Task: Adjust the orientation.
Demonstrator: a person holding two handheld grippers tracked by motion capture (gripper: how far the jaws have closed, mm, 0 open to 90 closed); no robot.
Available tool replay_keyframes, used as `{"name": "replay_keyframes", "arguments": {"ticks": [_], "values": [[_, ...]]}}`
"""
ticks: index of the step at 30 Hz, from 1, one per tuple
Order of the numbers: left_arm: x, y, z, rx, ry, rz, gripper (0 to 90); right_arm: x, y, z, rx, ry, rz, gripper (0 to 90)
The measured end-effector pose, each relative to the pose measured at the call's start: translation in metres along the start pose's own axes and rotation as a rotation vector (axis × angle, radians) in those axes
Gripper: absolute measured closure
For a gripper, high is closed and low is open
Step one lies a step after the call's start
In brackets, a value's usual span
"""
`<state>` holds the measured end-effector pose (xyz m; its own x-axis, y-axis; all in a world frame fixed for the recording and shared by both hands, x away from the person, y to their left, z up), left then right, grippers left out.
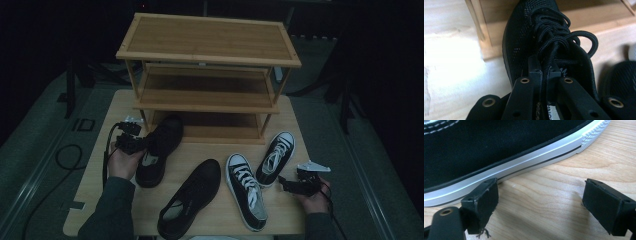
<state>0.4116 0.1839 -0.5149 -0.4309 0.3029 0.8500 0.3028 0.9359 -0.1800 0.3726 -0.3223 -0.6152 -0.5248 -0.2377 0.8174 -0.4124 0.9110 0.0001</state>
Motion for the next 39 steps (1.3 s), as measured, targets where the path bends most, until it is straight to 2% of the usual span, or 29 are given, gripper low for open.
{"name": "replay_keyframes", "arguments": {"ticks": [3, 6, 11, 12, 14, 16, 22, 26, 28, 35, 36, 39], "values": [[-0.002, 0.001, -0.005, 0.01, -0.007, -0.014, 87.2, 0.0, 0.0, 0.0, 0.0, 0.0, 0.0, 13.2], [-0.011, 0.004, -0.015, 0.032, -0.012, -0.047, 87.2, 0.0, 0.0, 0.0, 0.0, 0.0, 0.0, 13.2], [-0.022, 0.007, -0.021, 0.065, -0.016, -0.062, 87.2, 0.0, 0.0, 0.0, 0.0, 0.0, 0.0, 13.2], [-0.025, 0.007, -0.024, 0.086, -0.03, -0.064, 87.2, 0.0, 0.0, 0.0, 0.0, 0.0, 0.0, 13.2], [-0.026, 0.007, -0.026, 0.1, -0.043, -0.066, 87.2, 0.0, 0.0, 0.0, 0.0, 0.0, 0.0, 13.2], [-0.028, 0.007, -0.028, 0.106, -0.056, -0.071, 87.2, 0.0, 0.0, 0.0, 0.0, 0.0, 0.0, 13.2], [-0.034, 0.01, -0.028, 0.117, -0.056, -0.1, 87.1, 0.0, 0.0, 0.0, 0.0, 0.0, 0.0, 13.2], [-0.035, 0.011, -0.026, 0.104, -0.052, -0.108, 86.5, 0.0, 0.0, 0.0, 0.0, 0.0, 0.0, 13.2], [-0.035, 0.011, -0.025, 0.098, -0.05, -0.099, 84.4, 0.0, 0.0, 0.0, 0.0, 0.0, 0.0, 13.2], [-0.026, 0.008, -0.022, 0.062, -0.055, -0.08, 63.9, 0.0, 0.0, 0.0, 0.0, 0.0, 0.0, 13.2], [-0.019, 0.007, -0.021, 0.043, -0.064, -0.083, 62.5, 0.0, 0.0, 0.0, 0.0, 0.0, 0.0, 13.2], [-0.011, 0.006, -0.019, 0.025, -0.073, -0.079, 60.0, 0.0, 0.0, 0.0, 0.0, 0.0, 0.0, 13.2]]}}
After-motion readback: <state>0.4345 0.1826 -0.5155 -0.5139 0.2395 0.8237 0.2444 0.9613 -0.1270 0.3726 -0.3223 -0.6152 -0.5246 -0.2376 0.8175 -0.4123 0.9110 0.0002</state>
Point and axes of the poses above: each handheld gripper's, and its own axes: x roughly backward along the jaws, z roughly out of its underside, y roughly to its left, the point moved 8 cm from there along -x, roughly forward along the jaws, and after that the axes turned 11 degrees about y, right-handed, at the moved point
